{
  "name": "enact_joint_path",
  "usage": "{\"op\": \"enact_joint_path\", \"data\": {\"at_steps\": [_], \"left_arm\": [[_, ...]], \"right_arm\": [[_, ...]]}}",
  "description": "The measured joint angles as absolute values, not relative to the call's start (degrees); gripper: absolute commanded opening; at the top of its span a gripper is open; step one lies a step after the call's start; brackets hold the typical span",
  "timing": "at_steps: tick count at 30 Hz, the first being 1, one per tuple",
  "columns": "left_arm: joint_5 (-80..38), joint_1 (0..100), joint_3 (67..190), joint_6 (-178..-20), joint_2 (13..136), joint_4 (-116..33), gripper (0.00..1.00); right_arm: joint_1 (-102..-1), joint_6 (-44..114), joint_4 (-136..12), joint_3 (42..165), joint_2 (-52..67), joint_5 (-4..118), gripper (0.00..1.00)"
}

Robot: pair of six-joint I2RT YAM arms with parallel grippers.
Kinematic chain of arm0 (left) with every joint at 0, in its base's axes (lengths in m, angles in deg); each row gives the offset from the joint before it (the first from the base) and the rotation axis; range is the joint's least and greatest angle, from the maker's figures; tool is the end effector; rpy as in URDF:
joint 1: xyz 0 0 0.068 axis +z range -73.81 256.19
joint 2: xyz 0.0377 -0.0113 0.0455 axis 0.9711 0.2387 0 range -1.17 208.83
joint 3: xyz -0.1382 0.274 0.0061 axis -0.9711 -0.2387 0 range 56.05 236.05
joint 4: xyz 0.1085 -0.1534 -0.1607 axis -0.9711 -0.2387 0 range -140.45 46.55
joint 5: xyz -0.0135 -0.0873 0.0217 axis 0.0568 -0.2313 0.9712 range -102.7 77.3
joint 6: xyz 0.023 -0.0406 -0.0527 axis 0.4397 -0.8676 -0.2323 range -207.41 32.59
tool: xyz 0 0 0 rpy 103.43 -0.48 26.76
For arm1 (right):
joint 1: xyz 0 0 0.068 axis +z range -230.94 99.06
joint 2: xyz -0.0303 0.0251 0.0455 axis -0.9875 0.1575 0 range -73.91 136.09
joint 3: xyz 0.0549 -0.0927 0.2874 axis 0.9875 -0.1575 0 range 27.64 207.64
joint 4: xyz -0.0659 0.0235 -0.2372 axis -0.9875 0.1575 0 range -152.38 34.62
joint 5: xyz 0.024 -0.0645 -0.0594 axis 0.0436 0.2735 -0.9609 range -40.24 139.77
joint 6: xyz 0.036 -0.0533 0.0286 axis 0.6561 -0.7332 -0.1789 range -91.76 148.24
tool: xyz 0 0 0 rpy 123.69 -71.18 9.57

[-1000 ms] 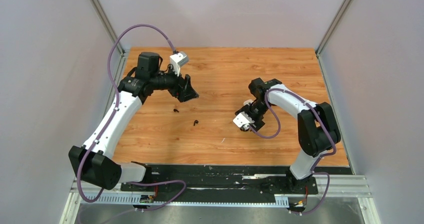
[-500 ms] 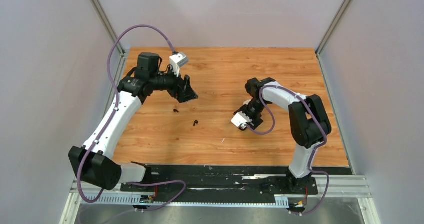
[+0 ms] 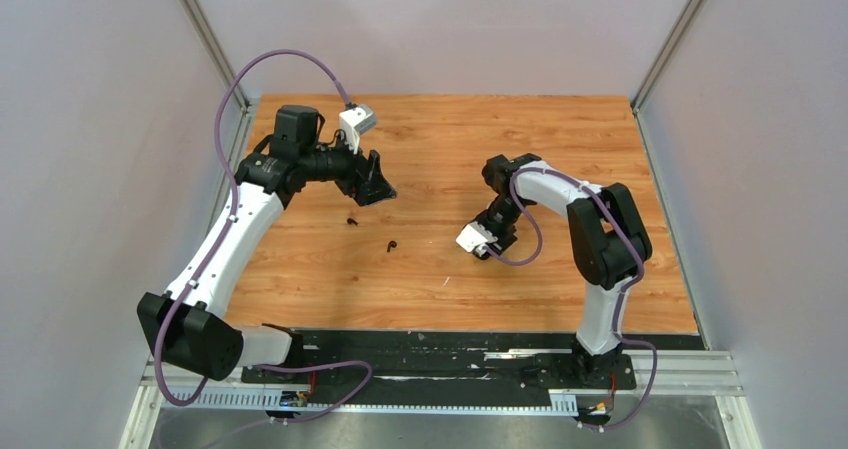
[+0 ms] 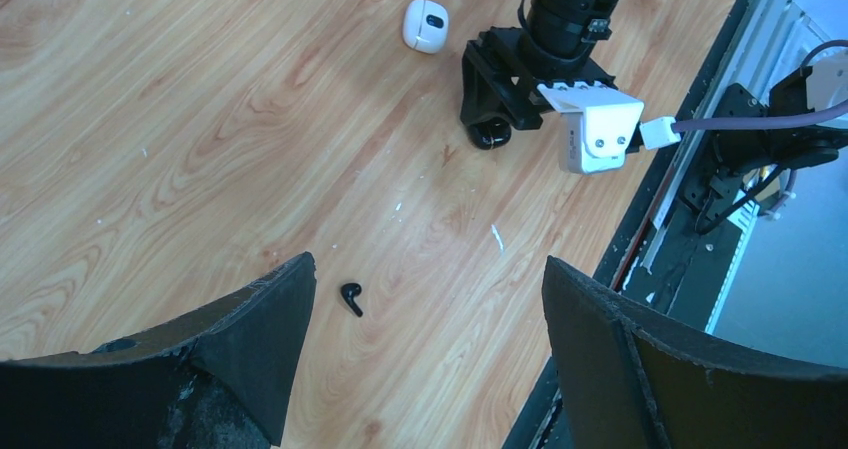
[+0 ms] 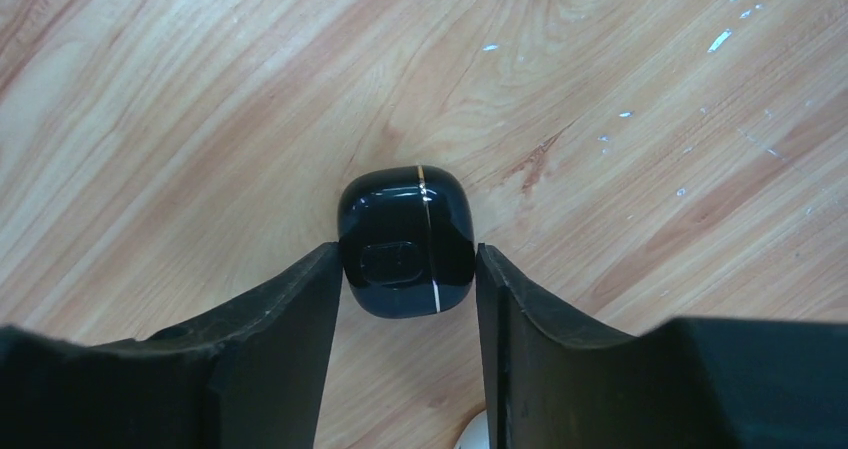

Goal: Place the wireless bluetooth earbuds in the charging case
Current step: Pick up the charging case at the center of the board.

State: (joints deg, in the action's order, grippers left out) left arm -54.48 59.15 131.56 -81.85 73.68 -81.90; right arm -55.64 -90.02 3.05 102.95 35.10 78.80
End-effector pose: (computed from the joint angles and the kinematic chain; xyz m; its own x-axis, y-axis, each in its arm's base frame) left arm 0.2405 -0.1139 0.3932 -0.5133 0.2328 -0.8260 0.7752 0.5388 -0.3299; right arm 0.2794 0.1630 0.1960 0.6904 -0.5254 -0.4972 -0.6423 -0.7615 -0.0873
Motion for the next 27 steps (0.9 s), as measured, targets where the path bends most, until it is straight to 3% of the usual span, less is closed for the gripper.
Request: {"op": "enact_joint_path", "data": {"at_steps": [7, 12, 27], "left_arm": [[-54.94, 59.2, 131.56, -81.93, 73.68, -81.82, 0.89], [-55.55, 59.22, 131.56, -82.11, 73.77, -81.79, 0.89], [-57.74, 59.33, 131.56, -83.95, 76.85, -80.79, 0.88]], "right_arm": [[-55.46, -90.11, 3.18, 103.97, 36.35, 79.24, 0.38], [-55.46, -90.17, 3.03, 103.84, 36.35, 79.35, 0.48], [-55.51, -85.19, -0.36, 101.42, 35.69, 80.44, 0.52]]}}
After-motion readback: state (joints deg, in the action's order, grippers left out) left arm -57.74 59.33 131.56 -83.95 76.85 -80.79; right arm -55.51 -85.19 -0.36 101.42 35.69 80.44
